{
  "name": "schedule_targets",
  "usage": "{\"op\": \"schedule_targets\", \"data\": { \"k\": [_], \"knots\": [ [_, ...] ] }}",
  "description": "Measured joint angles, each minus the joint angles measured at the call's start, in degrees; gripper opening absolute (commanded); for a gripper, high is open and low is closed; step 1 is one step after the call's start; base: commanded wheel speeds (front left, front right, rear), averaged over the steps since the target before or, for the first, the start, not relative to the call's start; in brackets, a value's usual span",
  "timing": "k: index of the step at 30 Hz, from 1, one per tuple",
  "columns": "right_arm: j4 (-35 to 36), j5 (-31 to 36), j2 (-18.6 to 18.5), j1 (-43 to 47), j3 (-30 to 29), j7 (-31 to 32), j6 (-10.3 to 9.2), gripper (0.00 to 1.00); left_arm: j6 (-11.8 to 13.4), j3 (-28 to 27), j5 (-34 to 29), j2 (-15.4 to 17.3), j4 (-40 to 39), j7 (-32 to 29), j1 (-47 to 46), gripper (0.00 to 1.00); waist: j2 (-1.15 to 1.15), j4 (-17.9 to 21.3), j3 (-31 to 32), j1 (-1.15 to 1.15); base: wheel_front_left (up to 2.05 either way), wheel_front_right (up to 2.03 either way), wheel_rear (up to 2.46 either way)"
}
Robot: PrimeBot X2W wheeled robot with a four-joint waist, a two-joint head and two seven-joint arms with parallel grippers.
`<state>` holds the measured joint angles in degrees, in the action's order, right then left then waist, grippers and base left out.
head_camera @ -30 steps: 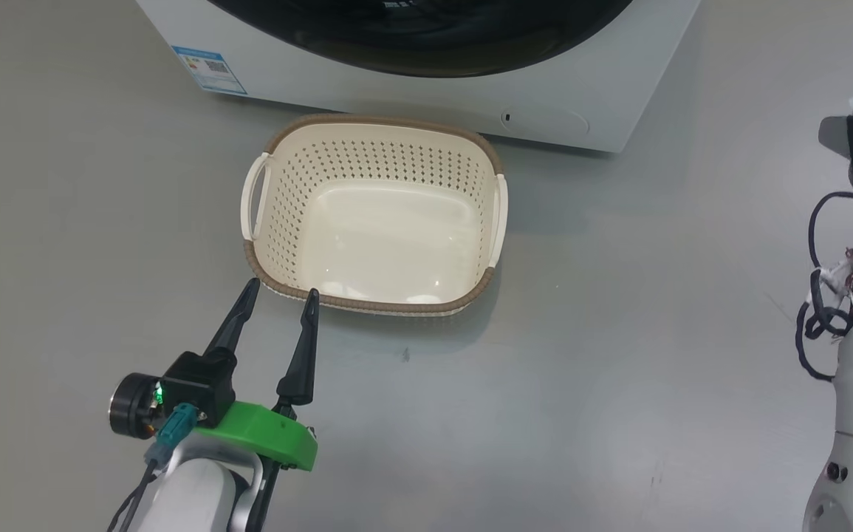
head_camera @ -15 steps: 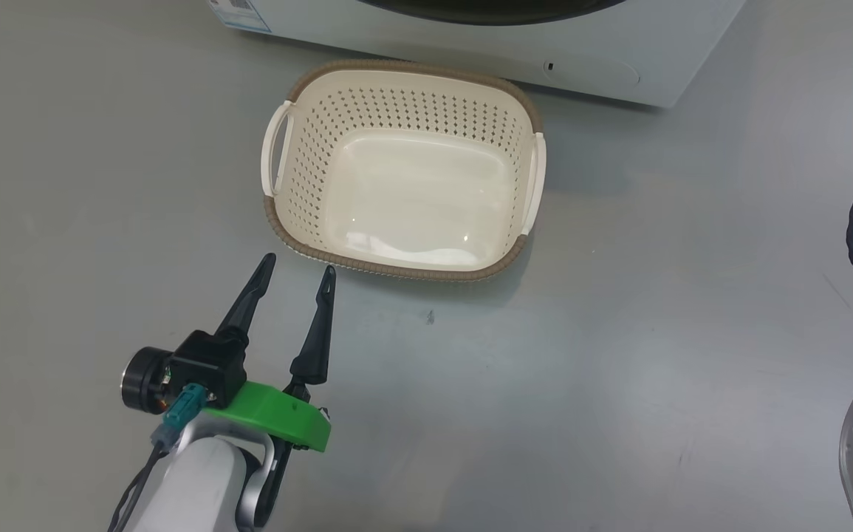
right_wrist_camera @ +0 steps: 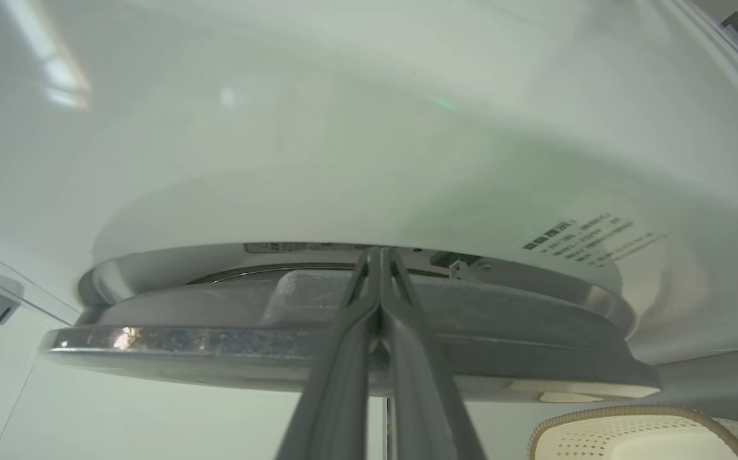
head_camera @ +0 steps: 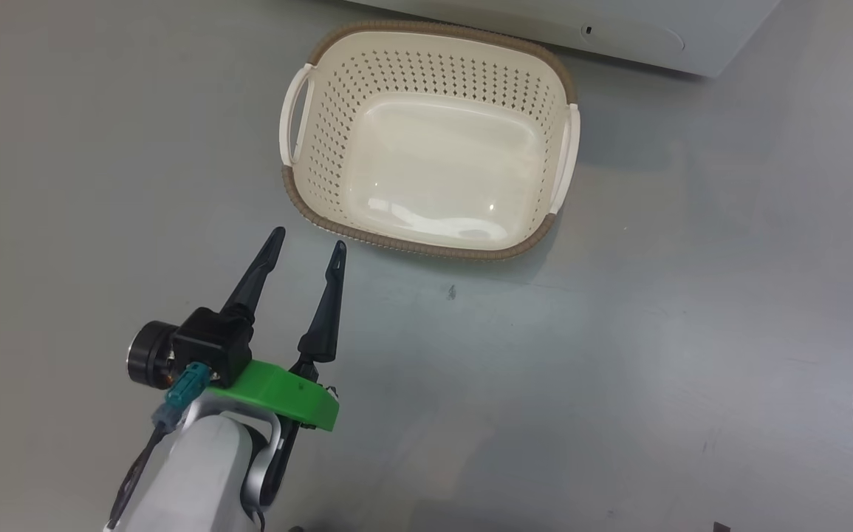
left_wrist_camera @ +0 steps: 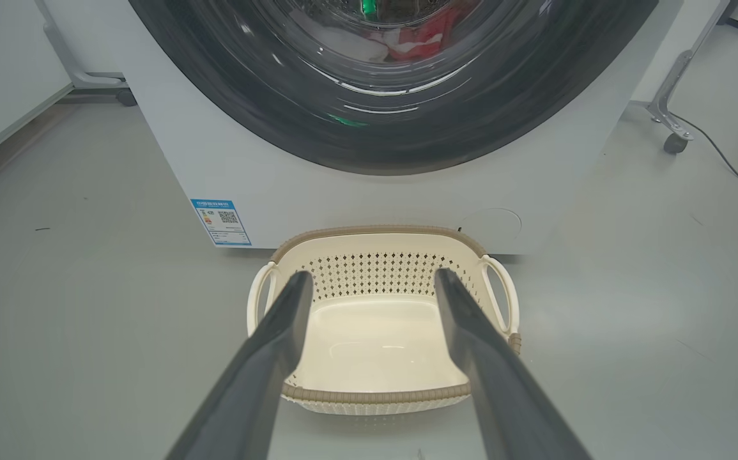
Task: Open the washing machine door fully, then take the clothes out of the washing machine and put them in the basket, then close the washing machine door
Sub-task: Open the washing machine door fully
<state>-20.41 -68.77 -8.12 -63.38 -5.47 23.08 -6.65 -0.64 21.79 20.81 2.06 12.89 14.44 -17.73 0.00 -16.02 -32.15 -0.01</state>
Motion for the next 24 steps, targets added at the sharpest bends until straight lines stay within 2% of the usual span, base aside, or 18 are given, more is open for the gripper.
{"op": "schedule_targets", "data": {
  "k": [24],
  "knots": [
    [-8.68, -8.89, 0.52, -7.85, -3.39, 7.68, -0.56, 0.00, 0.41, 1.36, 2.11, -0.21, 0.15, 0.00, -1.14, 1.00, 0.00, -1.53, -2.23, 0.00, 0.00, 0.00, 0.00]
  ]
}}
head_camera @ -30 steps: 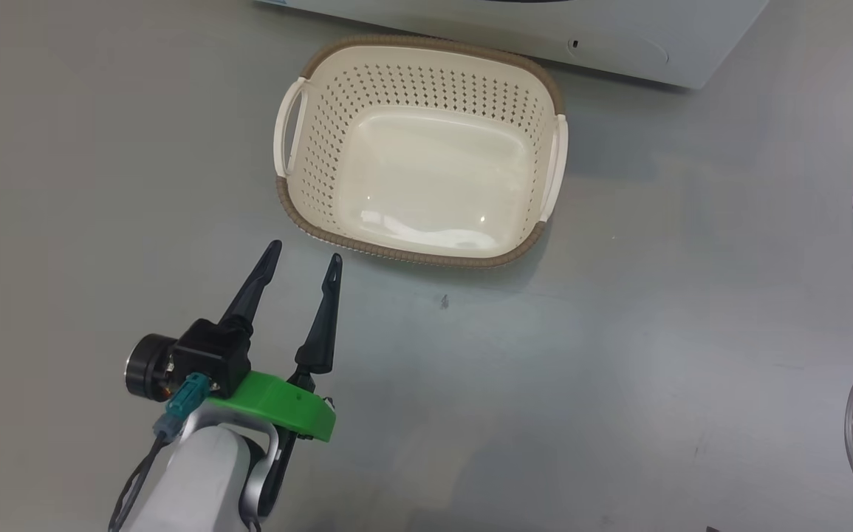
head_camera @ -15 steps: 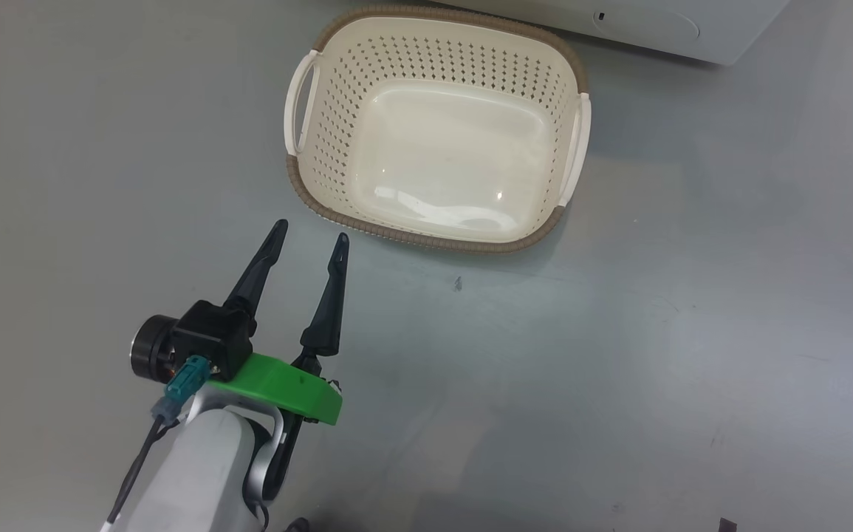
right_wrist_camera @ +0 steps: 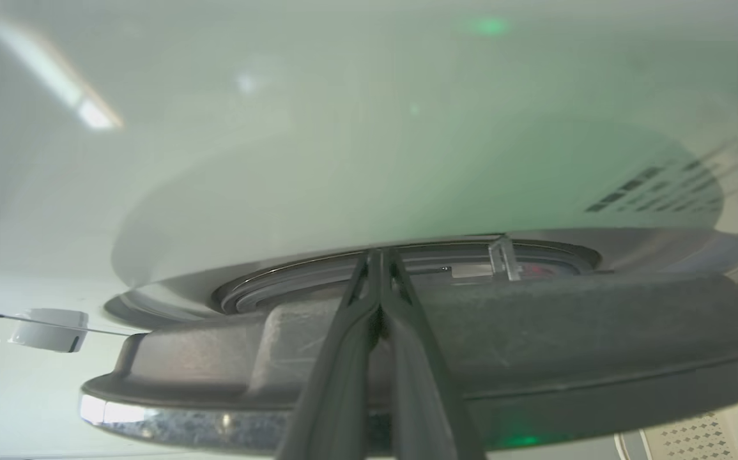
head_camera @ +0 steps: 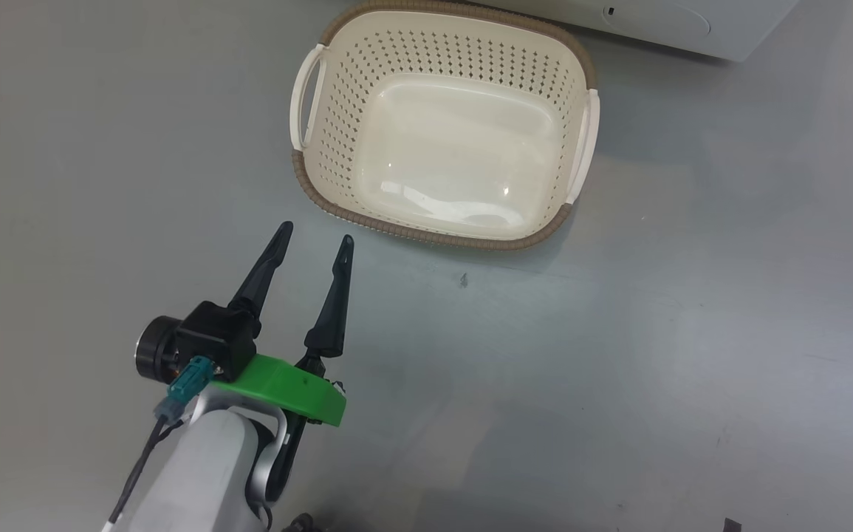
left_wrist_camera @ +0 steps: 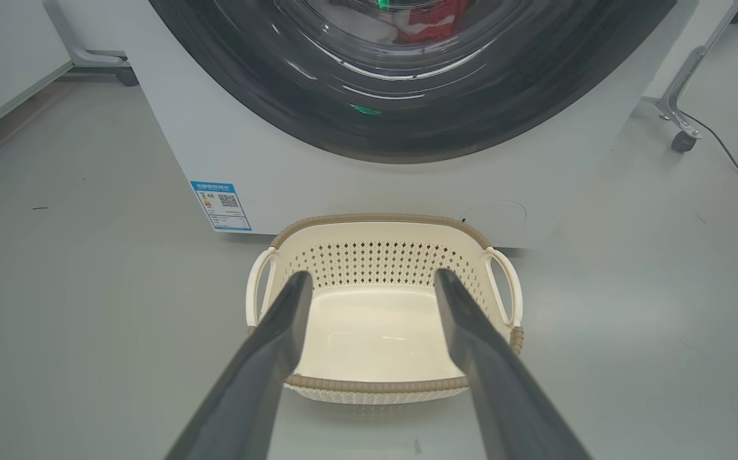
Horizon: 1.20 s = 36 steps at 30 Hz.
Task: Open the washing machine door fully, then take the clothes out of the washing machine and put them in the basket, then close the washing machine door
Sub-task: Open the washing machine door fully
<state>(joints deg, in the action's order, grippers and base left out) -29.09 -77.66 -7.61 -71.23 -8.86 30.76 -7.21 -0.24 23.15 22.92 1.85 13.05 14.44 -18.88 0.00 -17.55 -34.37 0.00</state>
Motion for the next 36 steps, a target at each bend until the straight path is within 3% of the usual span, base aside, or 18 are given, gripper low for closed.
{"op": "schedule_targets", "data": {
  "k": [5, 36],
  "knots": [
    [-1.62, -2.90, -0.02, -0.54, -1.46, 1.92, -0.01, 0.00, 0.52, -0.59, 0.77, -0.01, -0.87, 0.00, -0.35, 1.00, 0.00, -0.11, 0.01, 0.00, 0.00, 0.00, 0.00],
    [-8.78, -2.99, -0.90, -0.97, -0.89, 7.26, -0.01, 0.00, 1.02, -0.79, 0.77, -0.03, -0.55, 0.00, -0.68, 1.00, 0.00, 0.58, 2.52, 0.00, 0.00, 0.00, 0.00]
  ]
}}
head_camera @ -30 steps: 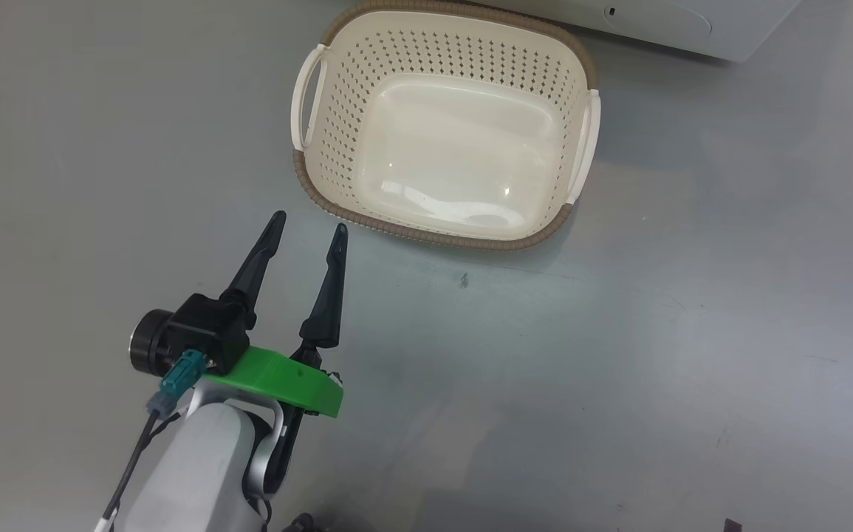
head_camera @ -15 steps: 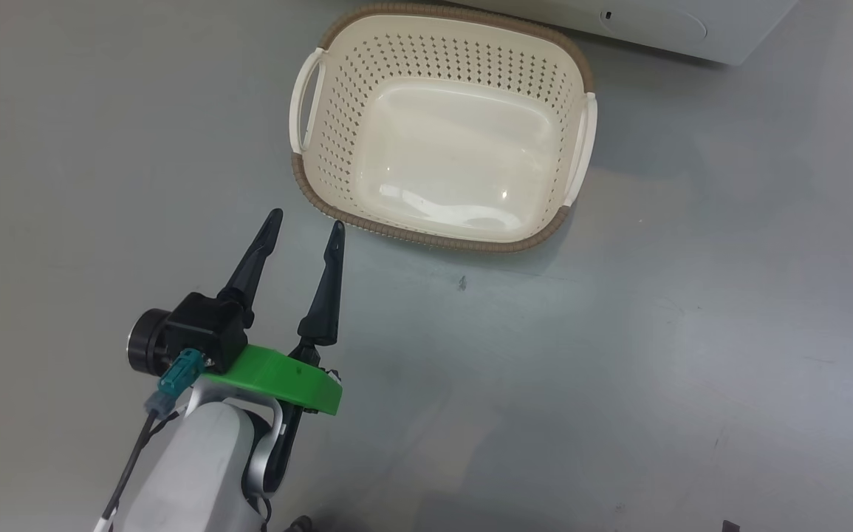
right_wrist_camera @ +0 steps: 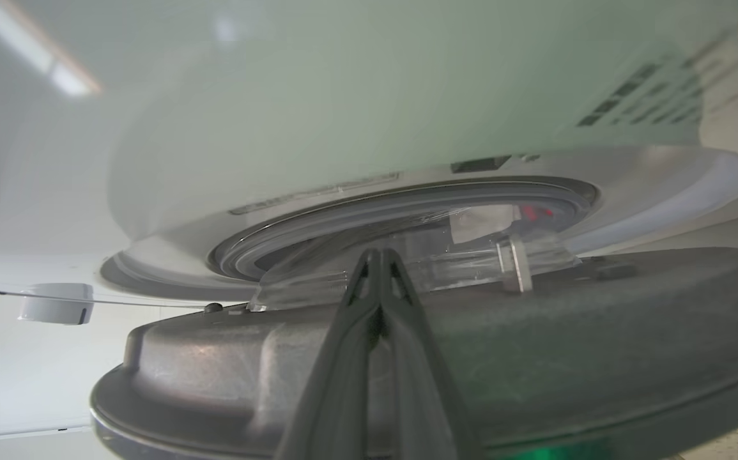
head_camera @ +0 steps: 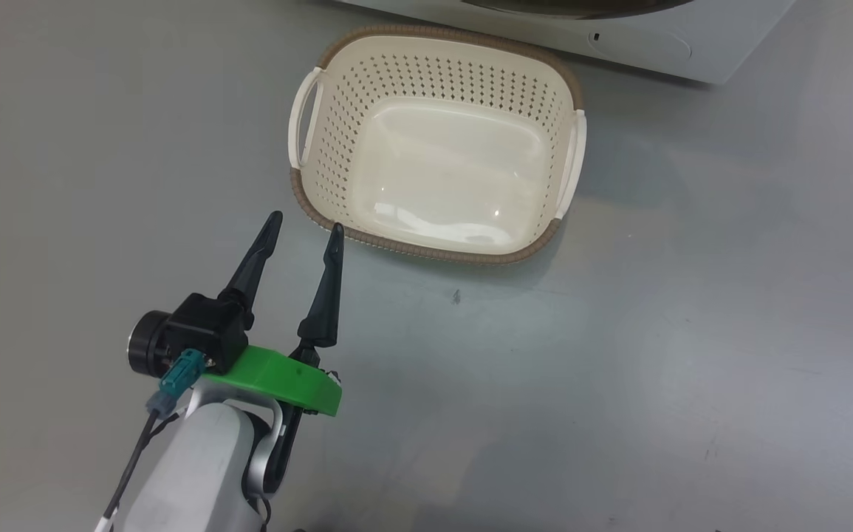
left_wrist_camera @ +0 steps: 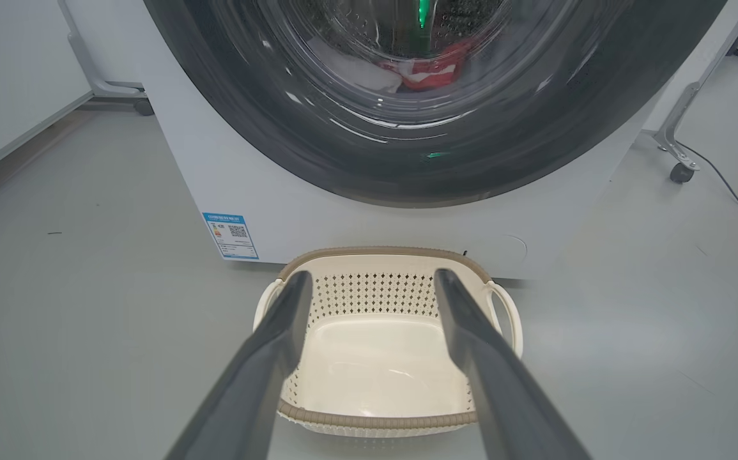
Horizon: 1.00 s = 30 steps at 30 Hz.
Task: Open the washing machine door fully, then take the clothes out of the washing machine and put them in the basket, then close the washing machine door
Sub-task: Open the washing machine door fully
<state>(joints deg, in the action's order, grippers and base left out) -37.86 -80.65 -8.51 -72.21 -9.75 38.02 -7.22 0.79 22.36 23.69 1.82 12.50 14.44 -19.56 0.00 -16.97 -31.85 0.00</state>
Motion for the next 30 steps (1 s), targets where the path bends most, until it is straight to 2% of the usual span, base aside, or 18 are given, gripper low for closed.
{"op": "schedule_targets", "data": {
  "k": [30],
  "knots": [
    [-3.07, -0.53, 2.14, 8.10, 1.52, 3.14, 0.05, 0.00, 0.00, -0.27, -0.60, 0.01, 1.26, 0.00, 1.31, 1.00, 0.00, 0.93, 7.03, 0.00, 0.00, 0.00, 0.00]
  ]
}}
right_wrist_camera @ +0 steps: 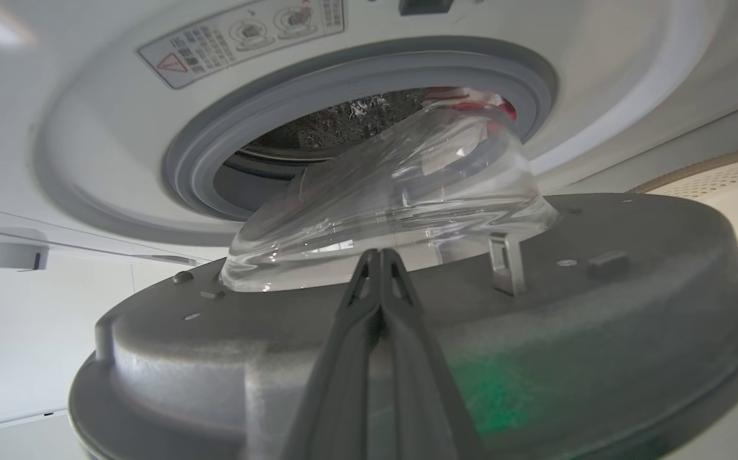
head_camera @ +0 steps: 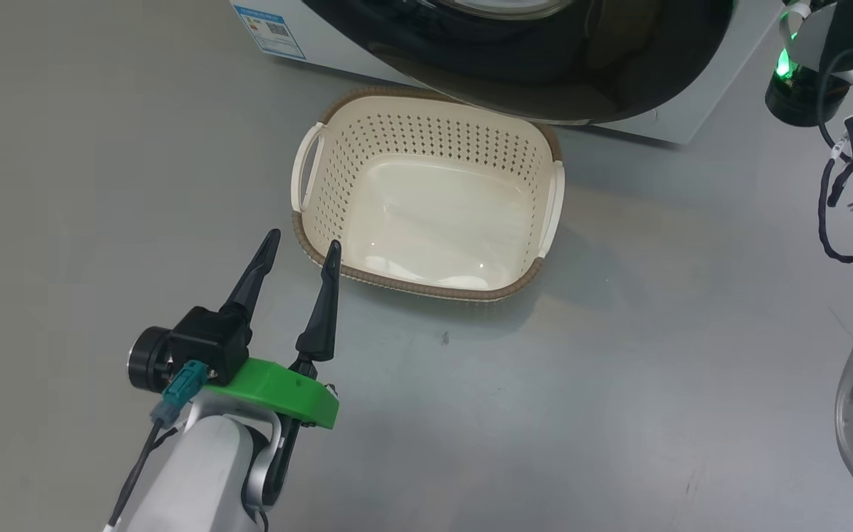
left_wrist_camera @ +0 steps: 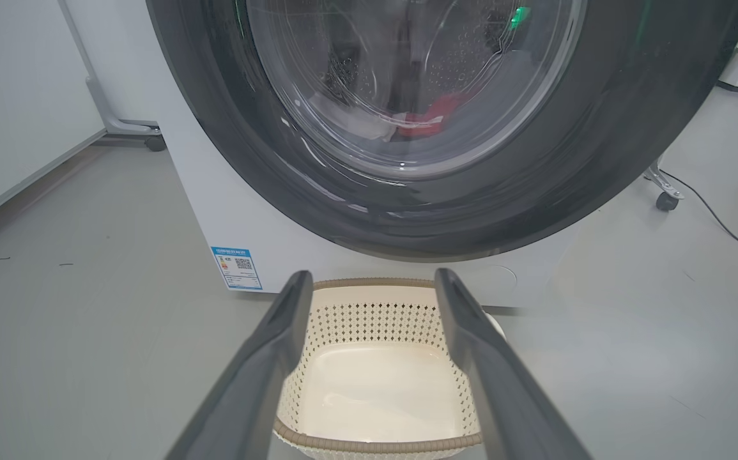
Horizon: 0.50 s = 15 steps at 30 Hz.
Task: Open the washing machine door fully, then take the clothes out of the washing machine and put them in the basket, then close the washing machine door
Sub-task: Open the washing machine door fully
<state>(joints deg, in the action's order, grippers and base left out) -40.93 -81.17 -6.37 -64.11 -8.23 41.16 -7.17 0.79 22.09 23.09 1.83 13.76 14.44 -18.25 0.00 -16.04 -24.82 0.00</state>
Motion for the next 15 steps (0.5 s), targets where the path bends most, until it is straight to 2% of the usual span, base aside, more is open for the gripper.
{"op": "schedule_targets", "data": {
  "k": [12, 15],
  "knots": [
    [0.29, 0.01, 0.48, 0.43, 0.57, 0.31, 0.05, 0.00, 0.00, -0.15, -0.16, 0.00, -0.05, 0.00, 0.16, 1.00, 0.00, 0.34, 0.73, 0.00, 0.00, 0.00, 0.00],
    [0.76, 0.67, 0.35, 1.32, 0.66, -1.24, 1.78, 0.00, 0.00, -0.27, -0.36, 0.00, -0.01, 0.00, 0.35, 1.00, 0.00, 0.42, 1.12, 0.00, 0.00, 0.00, 0.00]
  ]
}}
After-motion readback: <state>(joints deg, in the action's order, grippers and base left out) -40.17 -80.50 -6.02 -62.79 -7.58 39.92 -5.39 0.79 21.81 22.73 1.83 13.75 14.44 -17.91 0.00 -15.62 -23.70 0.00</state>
